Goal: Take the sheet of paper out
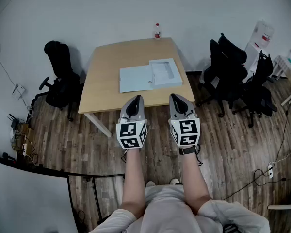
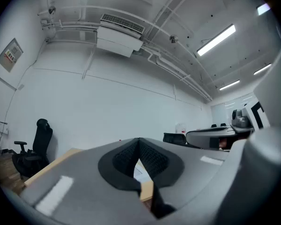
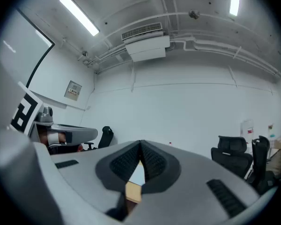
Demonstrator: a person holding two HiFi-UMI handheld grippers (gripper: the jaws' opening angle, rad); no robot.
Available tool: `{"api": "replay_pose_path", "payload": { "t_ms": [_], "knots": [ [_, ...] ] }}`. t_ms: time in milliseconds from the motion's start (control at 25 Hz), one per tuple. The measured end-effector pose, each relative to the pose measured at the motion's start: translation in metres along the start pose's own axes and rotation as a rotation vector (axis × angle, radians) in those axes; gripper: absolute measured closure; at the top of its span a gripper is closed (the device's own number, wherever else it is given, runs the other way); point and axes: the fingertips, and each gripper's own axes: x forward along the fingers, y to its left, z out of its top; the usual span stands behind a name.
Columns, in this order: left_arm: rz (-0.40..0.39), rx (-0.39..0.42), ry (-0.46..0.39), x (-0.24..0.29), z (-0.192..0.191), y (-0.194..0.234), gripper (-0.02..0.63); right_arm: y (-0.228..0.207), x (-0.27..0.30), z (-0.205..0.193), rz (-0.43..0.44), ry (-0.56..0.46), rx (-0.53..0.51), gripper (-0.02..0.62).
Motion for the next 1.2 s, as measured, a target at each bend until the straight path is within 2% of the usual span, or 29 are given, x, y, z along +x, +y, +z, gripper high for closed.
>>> {"api": "replay_pose_path", "payload": {
  "t_ms": [400,640,800,1000,1200],
  "knots": [
    [-0.020,0.038,0.010,-0.021,-0.001,0.022,0.597,0.031,0.003,0.001,-0.017,-0.012,0.022,0.583],
    [-0.031,0.018,0.023,-0.037,-0.013,0.029,0.597,0.054,-0.001,-0.006,0.026,-0.042,0.081,0.583],
    [-0.052,0.031,0.020,-0.037,-0.014,0.032,0.597,0.060,0.004,-0.003,0.021,-0.048,0.072,0.583],
    [-0.058,0.029,0.001,-0.027,-0.009,0.041,0.597,0.066,0.020,-0.005,0.032,-0.042,0.064,0.583],
    [-0.060,0.035,0.021,0.006,-0.024,0.049,0.597,0.047,0.051,-0.018,0.025,-0.032,0.078,0.583]
  ]
}}
